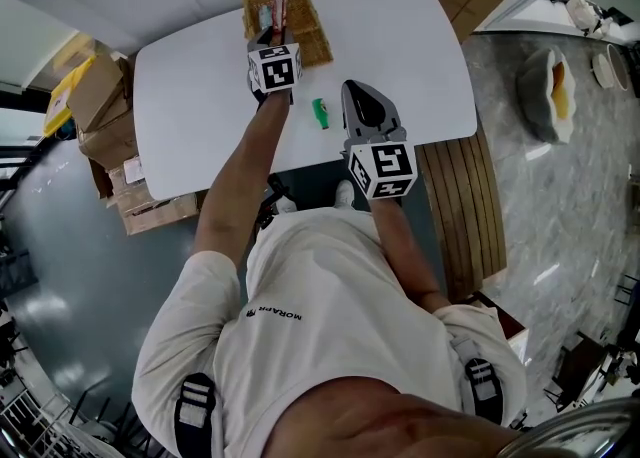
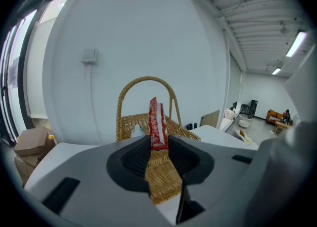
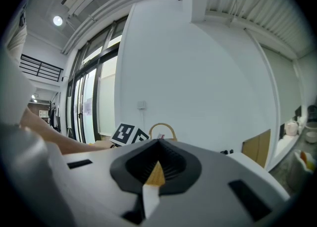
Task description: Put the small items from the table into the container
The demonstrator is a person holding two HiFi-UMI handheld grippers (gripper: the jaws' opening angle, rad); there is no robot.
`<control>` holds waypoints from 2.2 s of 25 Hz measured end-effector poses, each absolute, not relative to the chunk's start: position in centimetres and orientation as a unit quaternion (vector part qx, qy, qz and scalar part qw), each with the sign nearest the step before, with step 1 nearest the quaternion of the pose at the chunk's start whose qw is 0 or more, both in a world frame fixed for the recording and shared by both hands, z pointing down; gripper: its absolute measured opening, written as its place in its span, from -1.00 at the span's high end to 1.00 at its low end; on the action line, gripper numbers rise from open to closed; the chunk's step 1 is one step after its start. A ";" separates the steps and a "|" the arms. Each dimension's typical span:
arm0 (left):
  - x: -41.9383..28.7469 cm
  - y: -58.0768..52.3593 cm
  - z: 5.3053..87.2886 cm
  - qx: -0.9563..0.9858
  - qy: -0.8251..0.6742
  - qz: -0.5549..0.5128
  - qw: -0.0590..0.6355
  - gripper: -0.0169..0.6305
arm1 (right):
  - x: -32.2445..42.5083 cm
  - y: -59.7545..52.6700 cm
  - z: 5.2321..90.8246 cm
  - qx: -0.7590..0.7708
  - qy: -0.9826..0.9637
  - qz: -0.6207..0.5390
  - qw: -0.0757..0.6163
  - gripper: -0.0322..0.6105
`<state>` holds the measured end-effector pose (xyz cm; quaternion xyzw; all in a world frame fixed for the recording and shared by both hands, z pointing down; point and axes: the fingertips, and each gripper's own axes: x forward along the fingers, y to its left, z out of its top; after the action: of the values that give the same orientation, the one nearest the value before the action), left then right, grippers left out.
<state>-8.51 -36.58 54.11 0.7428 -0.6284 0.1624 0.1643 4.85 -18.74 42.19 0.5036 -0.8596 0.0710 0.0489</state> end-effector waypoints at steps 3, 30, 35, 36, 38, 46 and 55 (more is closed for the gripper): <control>-8.5 -36.9 54.5 0.743 -0.629 0.169 0.156 0.59 | 5.1 -18.7 42.3 0.506 -0.858 0.072 0.051 0.89; -7.9 -29.4 46.6 0.755 -0.644 0.075 0.100 0.93 | 4.2 -18.1 41.8 0.502 -0.861 0.066 0.042 0.89; -7.8 -27.6 46.1 0.755 -0.645 0.071 0.095 0.94 | 4.2 -18.0 41.5 0.504 -0.861 0.064 0.039 0.89; -7.7 -27.3 46.0 0.756 -0.644 0.069 0.094 0.94 | 4.2 -18.0 41.5 0.504 -0.860 0.064 0.039 0.89; -7.5 -26.5 45.7 0.758 -0.642 0.065 0.093 0.94 | 4.1 -17.9 41.4 0.504 -0.860 0.063 0.039 0.89; -7.2 -24.2 45.6 0.762 -0.639 0.057 0.091 0.94 | 3.8 -17.9 41.6 0.504 -0.861 0.063 0.040 0.89; -6.7 -21.7 47.0 0.762 -0.635 0.059 0.110 0.94 | 4.1 -17.8 42.3 0.506 -0.859 0.069 0.043 0.89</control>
<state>-6.75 -21.65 46.96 0.7623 -0.6350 0.0588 0.1102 4.07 -17.79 42.28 0.5061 -0.8586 0.0693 0.0435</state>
